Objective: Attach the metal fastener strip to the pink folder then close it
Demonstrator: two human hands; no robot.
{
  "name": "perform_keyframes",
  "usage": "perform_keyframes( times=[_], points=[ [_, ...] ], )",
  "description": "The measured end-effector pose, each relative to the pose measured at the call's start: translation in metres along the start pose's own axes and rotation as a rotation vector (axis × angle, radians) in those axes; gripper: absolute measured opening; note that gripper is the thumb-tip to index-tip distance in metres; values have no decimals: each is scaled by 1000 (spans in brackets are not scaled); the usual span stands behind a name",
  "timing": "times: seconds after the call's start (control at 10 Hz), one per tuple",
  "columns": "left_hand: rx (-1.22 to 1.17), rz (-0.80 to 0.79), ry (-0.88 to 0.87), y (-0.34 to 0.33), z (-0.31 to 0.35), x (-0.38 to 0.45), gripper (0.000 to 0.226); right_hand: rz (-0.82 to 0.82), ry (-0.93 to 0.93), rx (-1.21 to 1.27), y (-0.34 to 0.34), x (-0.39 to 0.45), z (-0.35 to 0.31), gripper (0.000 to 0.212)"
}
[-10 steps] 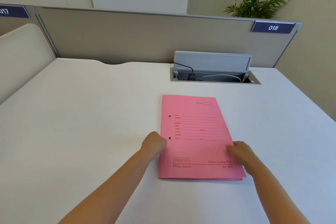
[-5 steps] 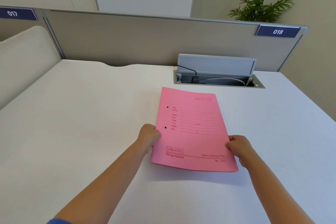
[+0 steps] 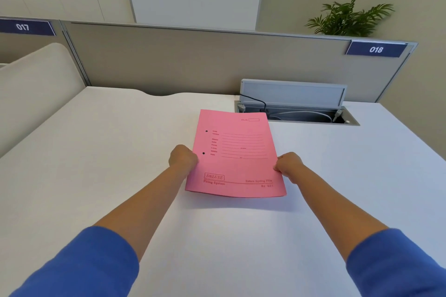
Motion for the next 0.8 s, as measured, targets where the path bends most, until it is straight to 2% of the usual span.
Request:
perform_keyframes(
  times=[0.2,0.4,0.5,0.6,0.7,0.8],
  points=[
    [111,32,-10,0,-2,17,3,-1,-50,-78,-12,17,-6,30],
    [154,46,9,-4,-11,24,5,6,-76,-135,-17,19,-7,30],
    [184,68,-12,-4,-15,26,18,14,-66,-144,-18,19,-6,29],
    [208,117,-53,-1,-11,24,17,35,-36,-176,-18,19,-8,28],
    [271,178,-131,3,-1,20,34,72,-15,-175,-13,17,-14,27],
    [338,174,-249,2,14,15,42,150,41,-201,-1,15,-26,9]
  ],
)
Point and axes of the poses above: each hand's wrist, its own x-axis towards the middle knuckle, its own y-axis out of the back of the hand, z = x × y, the point moved 9 cm from there along x, towards the middle knuckle, and after that the axes turned 7 degrees about -x, right-handed, at the moved point
